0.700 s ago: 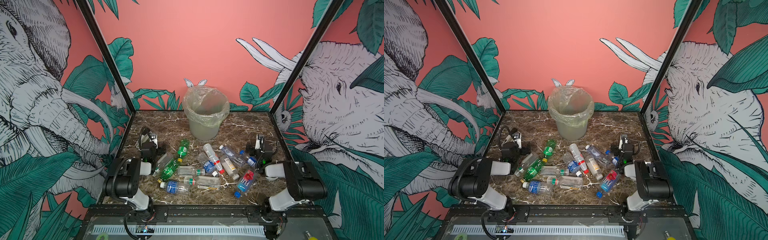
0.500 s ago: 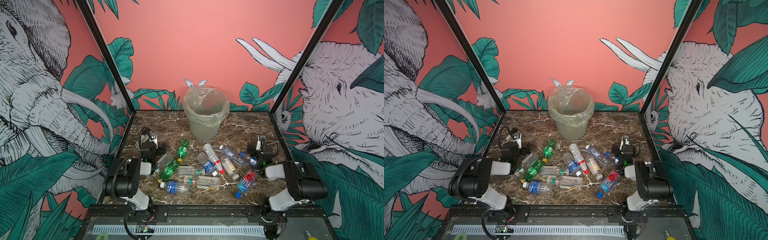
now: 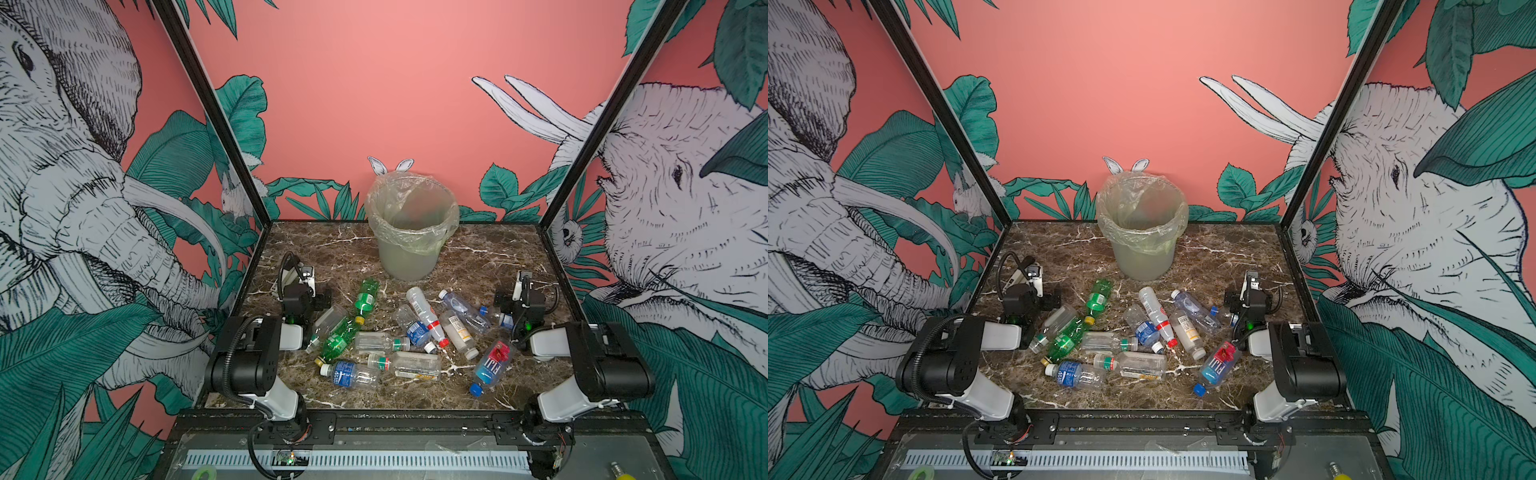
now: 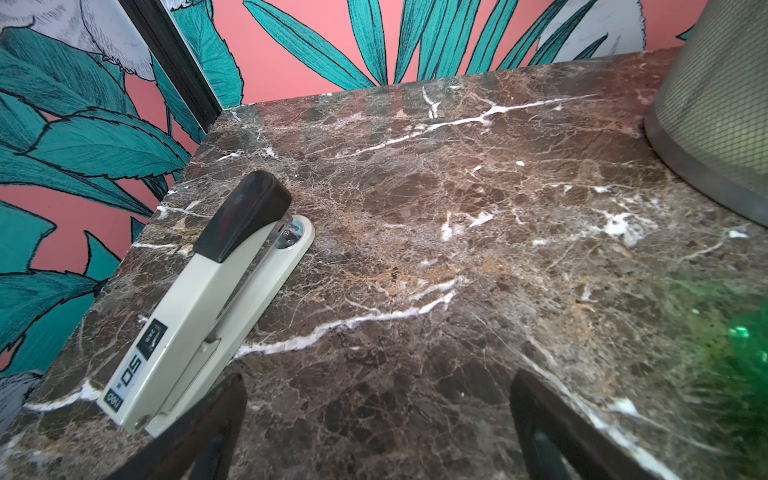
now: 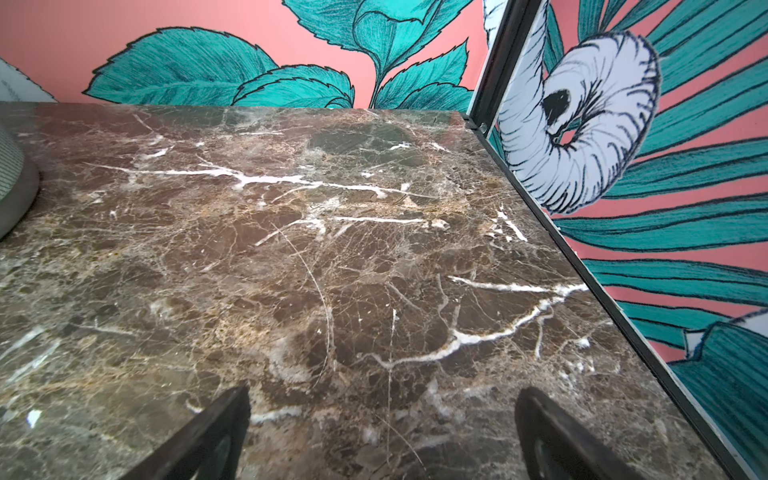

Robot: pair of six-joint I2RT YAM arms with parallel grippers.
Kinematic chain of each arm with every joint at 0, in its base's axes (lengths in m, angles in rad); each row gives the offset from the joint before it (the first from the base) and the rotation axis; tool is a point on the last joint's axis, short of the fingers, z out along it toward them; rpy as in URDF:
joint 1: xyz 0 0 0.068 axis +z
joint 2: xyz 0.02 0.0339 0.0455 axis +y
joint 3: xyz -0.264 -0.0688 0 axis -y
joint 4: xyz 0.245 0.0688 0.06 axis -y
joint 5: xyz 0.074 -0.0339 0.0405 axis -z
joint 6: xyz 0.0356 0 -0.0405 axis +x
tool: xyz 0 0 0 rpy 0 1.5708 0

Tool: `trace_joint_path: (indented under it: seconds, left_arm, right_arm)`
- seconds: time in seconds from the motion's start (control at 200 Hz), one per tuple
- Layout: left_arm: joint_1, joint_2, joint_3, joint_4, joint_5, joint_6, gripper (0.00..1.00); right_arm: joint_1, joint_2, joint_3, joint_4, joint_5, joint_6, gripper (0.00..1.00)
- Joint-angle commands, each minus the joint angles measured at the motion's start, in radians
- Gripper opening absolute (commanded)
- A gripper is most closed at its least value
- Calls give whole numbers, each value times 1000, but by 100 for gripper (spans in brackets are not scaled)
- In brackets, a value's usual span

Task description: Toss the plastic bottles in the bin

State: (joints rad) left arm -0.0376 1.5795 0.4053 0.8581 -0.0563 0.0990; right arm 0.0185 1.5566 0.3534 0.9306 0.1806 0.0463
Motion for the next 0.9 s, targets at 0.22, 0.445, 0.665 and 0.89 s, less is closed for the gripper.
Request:
trace_joint_path:
  seconds: [0.22,0.445,0.665,0.89]
  left_arm:
    - [0,-27,8,5,10,10,100]
    - [-1,-29,5,13,4,11,100]
    - [-1,-149,120,-320,-152,-68,99]
    - [-2,-226,169,-453,-257,-129,99]
  right_arm:
    - [-3,-17,-37,110,56,22,99]
    - [-3,-145,-31,-18,84,28,99]
    - [-2,-354,59,-384,136,113,99]
    - [-2,-477,237,-856,131,300,99]
